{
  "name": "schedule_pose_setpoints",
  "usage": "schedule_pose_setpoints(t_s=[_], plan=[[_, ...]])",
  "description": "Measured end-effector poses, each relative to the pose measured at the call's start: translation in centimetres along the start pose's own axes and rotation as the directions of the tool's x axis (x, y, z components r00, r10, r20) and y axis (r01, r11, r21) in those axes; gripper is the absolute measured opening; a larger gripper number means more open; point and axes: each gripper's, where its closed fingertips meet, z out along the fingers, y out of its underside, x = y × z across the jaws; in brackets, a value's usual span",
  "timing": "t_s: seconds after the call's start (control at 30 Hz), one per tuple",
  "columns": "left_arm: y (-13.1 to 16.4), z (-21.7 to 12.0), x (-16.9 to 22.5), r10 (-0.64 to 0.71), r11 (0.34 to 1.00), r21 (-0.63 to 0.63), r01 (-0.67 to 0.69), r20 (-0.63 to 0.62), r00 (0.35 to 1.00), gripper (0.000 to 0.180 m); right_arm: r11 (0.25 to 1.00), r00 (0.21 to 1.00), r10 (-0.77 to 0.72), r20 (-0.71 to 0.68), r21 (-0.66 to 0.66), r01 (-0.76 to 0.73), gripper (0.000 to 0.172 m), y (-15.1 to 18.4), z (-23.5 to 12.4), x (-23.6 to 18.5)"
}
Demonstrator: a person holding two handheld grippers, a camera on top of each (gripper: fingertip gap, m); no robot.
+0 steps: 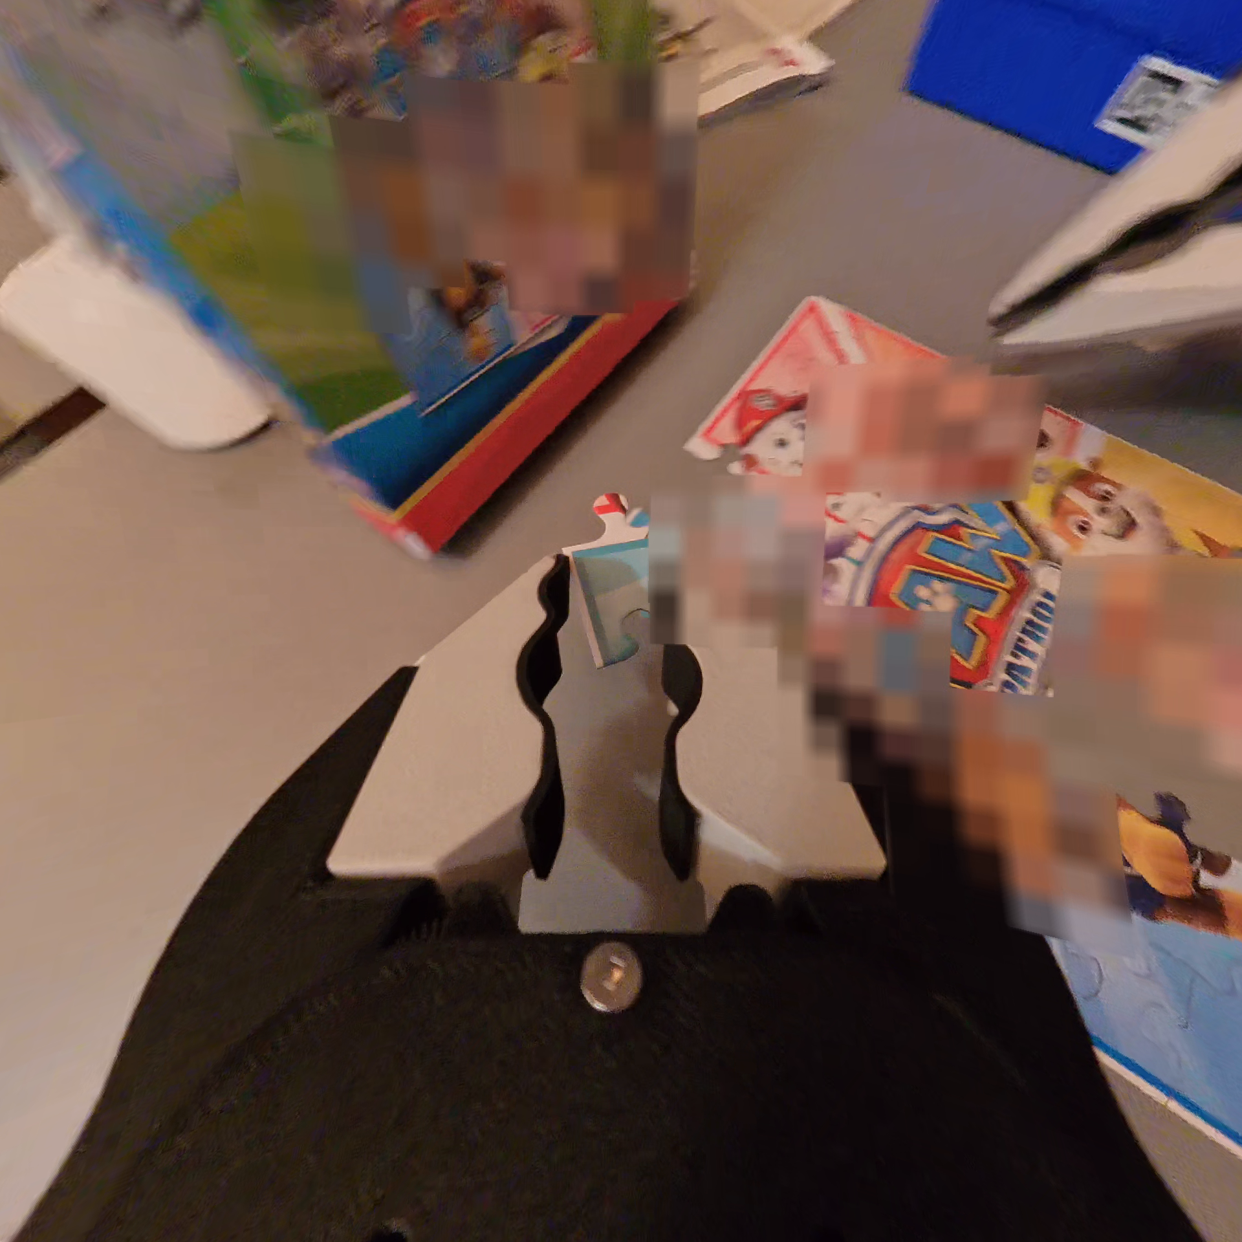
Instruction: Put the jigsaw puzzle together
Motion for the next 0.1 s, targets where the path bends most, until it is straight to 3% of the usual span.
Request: schedule_pose_setpoints(t_s=[0.03,0.1], plan=[[-0.4,0.3,1.2,0.063,0.998,0.017,-0.063,-0.029,0.998,0.023,1.000,1.000,0.000,-0.004,0.005,0.000,0.002,-0.1,-0.1,0.1],[-1.1,1.1,2.8,0.167,0.985,0.045,-0.164,-0.061,0.984,0.024,1.000,1.000,0.000,-0.009,0.017,0.000,0.002,-0.4,-0.3,0.2]])
